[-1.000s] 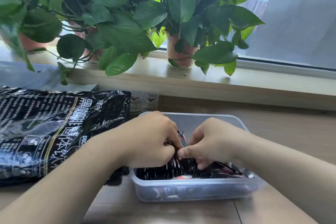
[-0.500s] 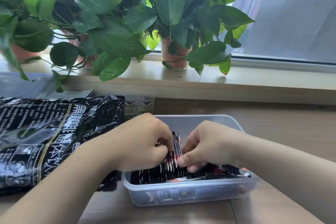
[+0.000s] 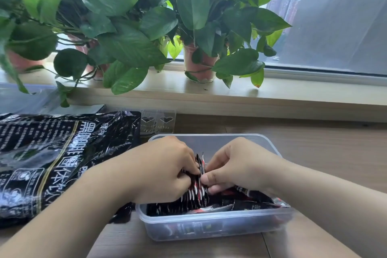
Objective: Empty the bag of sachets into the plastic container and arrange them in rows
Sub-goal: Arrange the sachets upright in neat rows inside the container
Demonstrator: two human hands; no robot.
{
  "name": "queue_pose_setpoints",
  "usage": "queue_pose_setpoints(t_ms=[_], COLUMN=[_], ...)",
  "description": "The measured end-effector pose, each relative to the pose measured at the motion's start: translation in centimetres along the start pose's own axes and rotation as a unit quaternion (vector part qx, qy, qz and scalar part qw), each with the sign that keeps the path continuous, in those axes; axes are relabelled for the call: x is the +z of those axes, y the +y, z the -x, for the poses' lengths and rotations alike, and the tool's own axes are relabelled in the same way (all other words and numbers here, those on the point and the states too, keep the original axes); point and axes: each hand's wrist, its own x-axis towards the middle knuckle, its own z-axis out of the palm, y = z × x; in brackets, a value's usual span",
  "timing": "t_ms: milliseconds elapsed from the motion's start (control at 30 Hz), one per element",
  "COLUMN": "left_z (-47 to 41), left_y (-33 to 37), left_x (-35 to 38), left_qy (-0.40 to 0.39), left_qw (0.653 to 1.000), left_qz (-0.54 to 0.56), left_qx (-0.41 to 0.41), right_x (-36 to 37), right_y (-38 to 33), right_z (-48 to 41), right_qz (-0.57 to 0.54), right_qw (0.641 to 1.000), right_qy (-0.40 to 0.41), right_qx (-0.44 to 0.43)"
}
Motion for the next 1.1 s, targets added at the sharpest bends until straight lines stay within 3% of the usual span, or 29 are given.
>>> queue_pose_setpoints(t_ms=[100,333,500,633,733,900,1100], left_z=[0.2,0.1,-0.2,-0.5,-0.7,-0.7,-0.7], left_y=[-0.3,0.2,0.4,0.1,0.0,-0.3,-0.3], left_x=[0.1,-0.1,-0.6,-0.4,-0.1,0.0,0.2], left_qy=[0.005,-0.006,-0.057,-0.072,-0.088,-0.09,-0.085], left_qw=[1.0,1.0,0.998,0.997,0.995,0.995,0.995], left_qz=[0.0,-0.016,-0.009,-0.026,-0.04,-0.048,-0.049], left_qx=[-0.004,0.022,0.031,0.017,0.015,0.012,0.005], right_x=[-0.3,-0.1,-1.0,-3.1,-4.1,-2.6,-2.2], right_y=[0.1,-0.1,-0.5,-1.4,-1.5,-0.2,-0.1], right_z=[0.0,-0.1,0.3,1.6,2.7,2.2,1.9], right_qz=[-0.045,0.052,0.087,0.119,0.29,0.507,0.524], right_qw=[0.999,0.998,0.996,0.992,0.95,0.855,0.846], right_qy=[-0.005,-0.009,-0.031,0.031,0.099,0.109,0.094], right_qx=[0.007,0.016,0.014,-0.03,-0.051,-0.027,-0.022])
